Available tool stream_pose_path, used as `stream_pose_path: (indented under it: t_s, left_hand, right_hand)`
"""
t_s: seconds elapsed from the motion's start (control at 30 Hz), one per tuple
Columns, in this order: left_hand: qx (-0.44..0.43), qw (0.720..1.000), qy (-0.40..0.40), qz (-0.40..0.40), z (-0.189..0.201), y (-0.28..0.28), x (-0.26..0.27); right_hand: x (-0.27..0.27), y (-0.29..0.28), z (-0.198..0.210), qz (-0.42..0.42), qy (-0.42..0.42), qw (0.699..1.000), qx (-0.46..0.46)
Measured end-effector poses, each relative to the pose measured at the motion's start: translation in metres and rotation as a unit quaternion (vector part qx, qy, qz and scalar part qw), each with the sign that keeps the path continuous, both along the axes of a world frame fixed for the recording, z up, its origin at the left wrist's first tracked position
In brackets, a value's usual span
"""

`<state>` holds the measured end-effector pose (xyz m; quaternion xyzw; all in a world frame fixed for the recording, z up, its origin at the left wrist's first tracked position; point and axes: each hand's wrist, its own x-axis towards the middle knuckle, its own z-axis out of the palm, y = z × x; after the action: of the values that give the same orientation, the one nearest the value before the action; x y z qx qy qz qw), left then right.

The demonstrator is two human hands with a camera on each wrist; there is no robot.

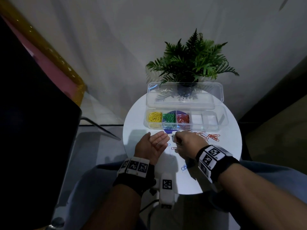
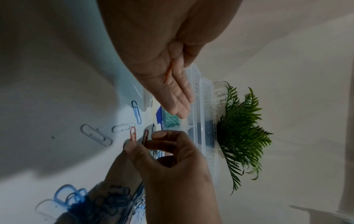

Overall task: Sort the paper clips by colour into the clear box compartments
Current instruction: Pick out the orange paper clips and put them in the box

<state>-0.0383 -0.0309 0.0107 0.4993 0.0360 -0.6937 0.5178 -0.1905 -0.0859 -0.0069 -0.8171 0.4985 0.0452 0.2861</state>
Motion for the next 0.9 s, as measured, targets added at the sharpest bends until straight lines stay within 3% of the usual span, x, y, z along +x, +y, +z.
stream_pose_path:
  t_s: [0.37,0.53,0.63,0.77,0.9]
  left_hand:
    - [0.011,1.000,0.016,0.000,-0.003,-0.003,-0.001]
    - [0.024,0.999,0.008,0.034,-0.010,-0.006,-0.002]
    - [0.018,0.998,0.030,0.060,-0.010,-0.008,-0.010]
    - [0.023,0.997,0.038,0.064,-0.012,-0.011,-0.025]
    - [0.020,0.995,0.083,0.053,-0.010,-0.017,-0.035]
  right_hand:
    - [0.010,0.008,-0.008,0.045,0.000,0.998,-0.039]
    - [0.003,0.002,0.010,-0.061,-0.158,0.984,-0.048]
    - [0.008,0.007,0.028,-0.016,-0.235,0.969,-0.076]
    - [0.013,0.013,0.044,0.047,-0.217,0.971,-0.087]
    - [-0.014,0.008,0.056,-0.065,-0.217,0.967,-0.118]
